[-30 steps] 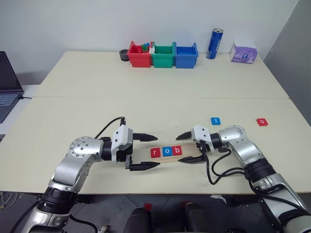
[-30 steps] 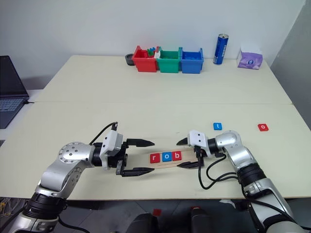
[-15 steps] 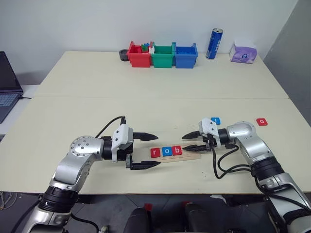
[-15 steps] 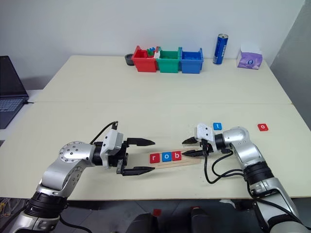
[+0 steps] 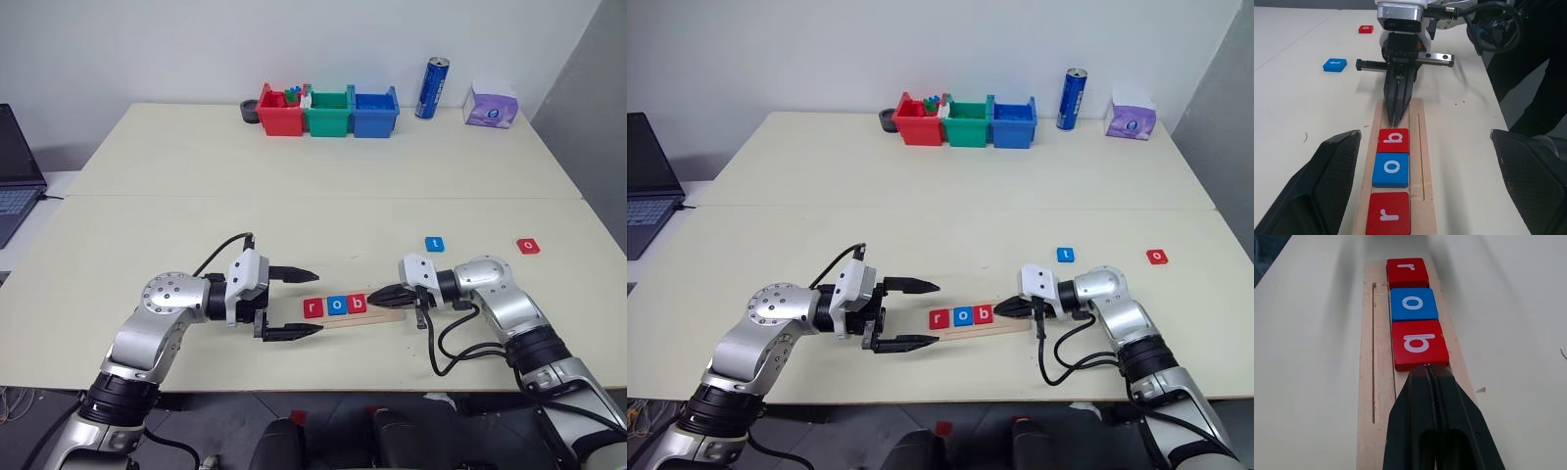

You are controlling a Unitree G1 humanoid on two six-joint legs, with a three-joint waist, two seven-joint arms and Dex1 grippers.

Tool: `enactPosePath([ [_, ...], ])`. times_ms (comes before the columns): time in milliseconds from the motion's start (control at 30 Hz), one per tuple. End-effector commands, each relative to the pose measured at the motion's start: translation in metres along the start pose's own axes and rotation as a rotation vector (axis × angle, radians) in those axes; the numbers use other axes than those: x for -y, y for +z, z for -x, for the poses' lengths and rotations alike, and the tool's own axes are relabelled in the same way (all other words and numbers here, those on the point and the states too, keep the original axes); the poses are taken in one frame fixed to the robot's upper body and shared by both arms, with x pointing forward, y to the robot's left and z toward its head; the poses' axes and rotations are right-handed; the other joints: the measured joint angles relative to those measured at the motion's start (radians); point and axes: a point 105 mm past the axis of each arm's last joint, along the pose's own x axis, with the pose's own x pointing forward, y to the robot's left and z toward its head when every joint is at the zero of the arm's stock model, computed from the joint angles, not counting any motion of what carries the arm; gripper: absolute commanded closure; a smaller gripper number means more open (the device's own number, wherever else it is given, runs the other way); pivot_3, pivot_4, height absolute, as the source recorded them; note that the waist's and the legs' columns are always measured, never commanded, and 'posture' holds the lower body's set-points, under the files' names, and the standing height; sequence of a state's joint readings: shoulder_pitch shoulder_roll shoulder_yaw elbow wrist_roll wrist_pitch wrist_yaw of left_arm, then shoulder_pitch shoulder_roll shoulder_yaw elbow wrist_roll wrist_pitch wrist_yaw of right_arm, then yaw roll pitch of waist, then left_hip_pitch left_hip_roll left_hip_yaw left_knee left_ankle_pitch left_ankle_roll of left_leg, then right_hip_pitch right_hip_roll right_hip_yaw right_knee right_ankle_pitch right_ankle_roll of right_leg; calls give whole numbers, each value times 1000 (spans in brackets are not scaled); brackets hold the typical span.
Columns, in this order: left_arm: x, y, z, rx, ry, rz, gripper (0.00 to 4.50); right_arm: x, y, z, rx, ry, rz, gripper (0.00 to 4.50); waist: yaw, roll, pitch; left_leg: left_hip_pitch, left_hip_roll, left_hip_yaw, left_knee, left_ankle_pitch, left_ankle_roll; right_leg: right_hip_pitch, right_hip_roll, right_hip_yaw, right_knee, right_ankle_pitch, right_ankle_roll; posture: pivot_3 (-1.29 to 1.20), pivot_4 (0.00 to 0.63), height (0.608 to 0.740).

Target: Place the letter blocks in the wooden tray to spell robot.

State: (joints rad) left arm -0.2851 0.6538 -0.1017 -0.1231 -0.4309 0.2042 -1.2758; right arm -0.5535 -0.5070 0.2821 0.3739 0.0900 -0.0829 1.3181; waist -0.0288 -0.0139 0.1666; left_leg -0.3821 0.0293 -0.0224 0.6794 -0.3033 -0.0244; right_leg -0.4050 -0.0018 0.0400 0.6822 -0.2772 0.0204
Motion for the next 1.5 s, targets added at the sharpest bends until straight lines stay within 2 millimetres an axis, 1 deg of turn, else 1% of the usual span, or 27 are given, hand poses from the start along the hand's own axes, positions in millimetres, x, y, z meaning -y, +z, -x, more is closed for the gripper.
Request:
enactPosePath([
  [33,0,6,-1,15,-1,-39,0,1,3,-2,-1,1,40,4429,0,0,0,0,0,0,0,0,0,0,0,0,0,0,0,0,150,740],
  [367,0,6,-1,16,3,-39,0,1,8,-12,23,16,44,4429,0,0,0,0,0,0,0,0,0,0,0,0,0,0,0,0,150,740],
  [633,1,6,-2,16,0,-40,0,2,11,-12,34,14,39,4429,0,0,0,0,0,0,0,0,0,0,0,0,0,0,0,0,150,740],
  [700,1,6,-2,17,-1,-40,0,3,10,-8,27,10,39,4429,0,0,0,0,0,0,0,0,0,0,0,0,0,0,0,0,150,740],
  [833,1,6,-3,20,-4,-43,0,6,11,7,11,-12,41,4429,1,0,0,0,0,0,0,0,0,0,0,0,0,0,0,0,150,740],
  [1000,-4,12,-7,49,12,-54,0,8,21,39,-2,-76,15,4429,4,0,0,0,0,0,0,0,0,0,-1,0,0,0,0,0,150,740],
  [1100,-8,18,-11,77,25,-58,0,8,30,53,17,-141,-31,3857,3,0,0,0,0,0,0,0,0,0,-1,0,0,0,0,0,150,740],
  [1267,-10,27,-22,121,43,-57,0,4,41,75,67,-316,-155,2047,3,0,0,-1,0,-1,0,0,0,0,0,1,0,0,0,0,150,740],
  [1333,-11,28,-30,127,50,-61,0,0,41,83,75,-393,-195,1319,3,0,0,-1,0,-1,0,0,0,0,0,1,0,0,0,0,150,740],
  [1433,-15,29,-46,132,59,-78,0,0,32,96,53,-535,-245,218,4,0,0,-1,-1,-1,0,0,0,0,0,1,0,0,0,0,150,740],
  [1467,-19,31,-56,142,67,-87,0,4,25,106,38,-628,-262,29,7,0,0,-1,-2,0,0,0,0,0,0,1,0,0,0,0,150,740],
  [1500,-22,35,-66,155,73,-96,0,9,17,117,13,-729,-272,29,12,0,0,-1,-2,-1,0,0,0,1,-1,1,0,0,1,0,150,740],
])
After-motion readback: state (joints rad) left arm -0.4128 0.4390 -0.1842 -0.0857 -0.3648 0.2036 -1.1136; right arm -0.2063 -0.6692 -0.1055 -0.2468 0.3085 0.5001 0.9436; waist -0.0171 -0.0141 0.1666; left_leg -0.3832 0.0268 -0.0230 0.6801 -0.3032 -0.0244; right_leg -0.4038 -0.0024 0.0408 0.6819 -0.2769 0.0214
